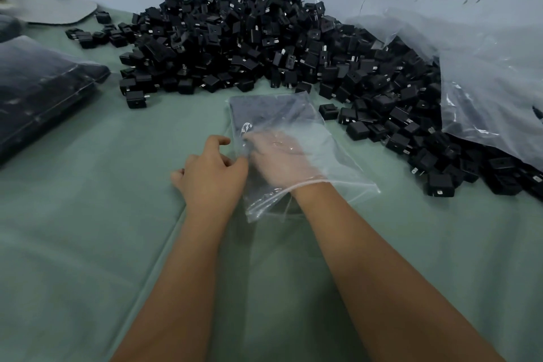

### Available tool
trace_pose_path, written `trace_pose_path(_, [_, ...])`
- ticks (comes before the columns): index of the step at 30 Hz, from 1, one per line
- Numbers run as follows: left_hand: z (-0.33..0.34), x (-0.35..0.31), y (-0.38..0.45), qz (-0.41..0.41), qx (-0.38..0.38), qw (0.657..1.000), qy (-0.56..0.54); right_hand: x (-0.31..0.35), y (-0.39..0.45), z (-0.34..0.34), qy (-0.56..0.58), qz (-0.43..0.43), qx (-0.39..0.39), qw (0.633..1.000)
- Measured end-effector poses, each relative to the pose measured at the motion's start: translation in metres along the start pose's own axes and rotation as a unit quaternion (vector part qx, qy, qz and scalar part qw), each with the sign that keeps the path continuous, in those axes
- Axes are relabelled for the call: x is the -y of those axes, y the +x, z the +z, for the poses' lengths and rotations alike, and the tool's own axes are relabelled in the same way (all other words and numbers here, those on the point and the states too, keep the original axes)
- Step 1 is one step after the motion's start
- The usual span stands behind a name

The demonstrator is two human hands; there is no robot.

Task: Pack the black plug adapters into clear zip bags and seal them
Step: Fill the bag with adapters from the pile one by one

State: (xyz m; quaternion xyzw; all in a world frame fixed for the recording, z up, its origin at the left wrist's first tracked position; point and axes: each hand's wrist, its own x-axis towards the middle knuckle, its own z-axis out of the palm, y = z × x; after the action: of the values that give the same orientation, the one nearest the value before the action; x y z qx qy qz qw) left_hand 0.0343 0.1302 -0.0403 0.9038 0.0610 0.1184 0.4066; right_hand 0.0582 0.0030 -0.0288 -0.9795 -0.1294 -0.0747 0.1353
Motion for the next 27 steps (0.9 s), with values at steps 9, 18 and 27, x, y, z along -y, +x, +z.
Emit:
trace_pose_path(9, [-0.005,0.006,0.003,0.049,-0.041,0.998,0.024,0.01,-0.014,0.006,-0.05,0.01,0.003,0.999])
trace_pose_path(18, [-0.003,0.009,0.002,0.078,0.0,0.996,0.031,0.001,-0.115,-0.036,-0.03,-0.143,-0.376,0.915])
trace_pose_path(27, [0.003,-0.01,-0.023,0.248,-0.014,0.947,-0.202,-0.105,-0.138,-0.062,0.119,0.613,-0.402,0.669])
